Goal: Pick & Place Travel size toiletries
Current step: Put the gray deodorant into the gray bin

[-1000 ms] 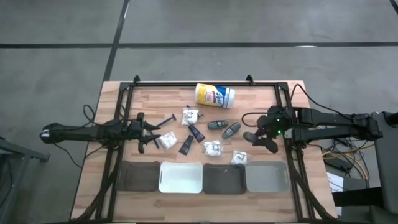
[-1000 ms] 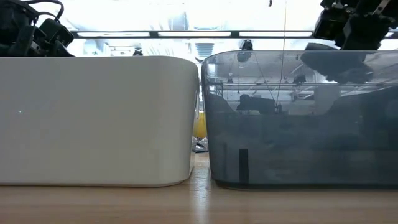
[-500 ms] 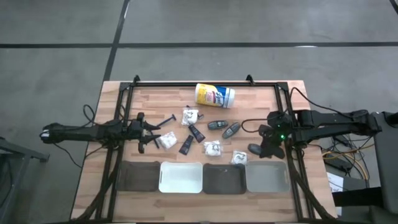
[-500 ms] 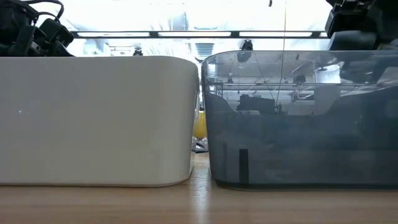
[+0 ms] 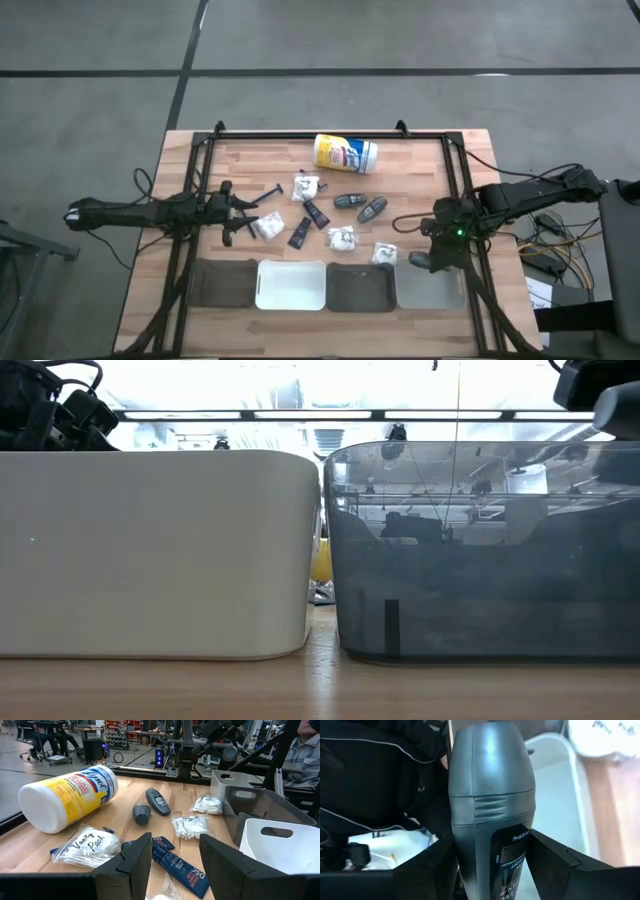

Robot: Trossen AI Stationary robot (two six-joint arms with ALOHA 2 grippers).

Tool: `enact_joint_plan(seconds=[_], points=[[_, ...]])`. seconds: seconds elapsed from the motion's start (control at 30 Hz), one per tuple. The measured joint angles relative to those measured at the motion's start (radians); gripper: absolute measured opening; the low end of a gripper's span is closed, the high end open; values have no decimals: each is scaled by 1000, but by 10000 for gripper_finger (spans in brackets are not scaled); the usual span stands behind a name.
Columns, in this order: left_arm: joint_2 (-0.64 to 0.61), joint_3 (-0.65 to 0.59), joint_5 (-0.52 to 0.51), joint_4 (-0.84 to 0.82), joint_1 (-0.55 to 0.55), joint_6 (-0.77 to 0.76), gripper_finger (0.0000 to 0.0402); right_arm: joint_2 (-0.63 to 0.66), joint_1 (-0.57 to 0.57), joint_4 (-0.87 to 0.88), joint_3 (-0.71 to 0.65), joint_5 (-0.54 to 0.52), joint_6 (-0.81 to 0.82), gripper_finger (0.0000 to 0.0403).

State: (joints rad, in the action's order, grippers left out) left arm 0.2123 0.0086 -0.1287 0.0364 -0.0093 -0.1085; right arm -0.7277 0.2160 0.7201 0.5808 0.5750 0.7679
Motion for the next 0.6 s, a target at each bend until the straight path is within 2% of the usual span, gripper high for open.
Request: enact_joint_plan(seconds=[0.3,0.6], points=[[0,0,0,0,0,0,171,-1,148,-2,-12,-123,144,201],[0,0,0,0,0,0,171,-14,280,-10,-16,-291,186,190]])
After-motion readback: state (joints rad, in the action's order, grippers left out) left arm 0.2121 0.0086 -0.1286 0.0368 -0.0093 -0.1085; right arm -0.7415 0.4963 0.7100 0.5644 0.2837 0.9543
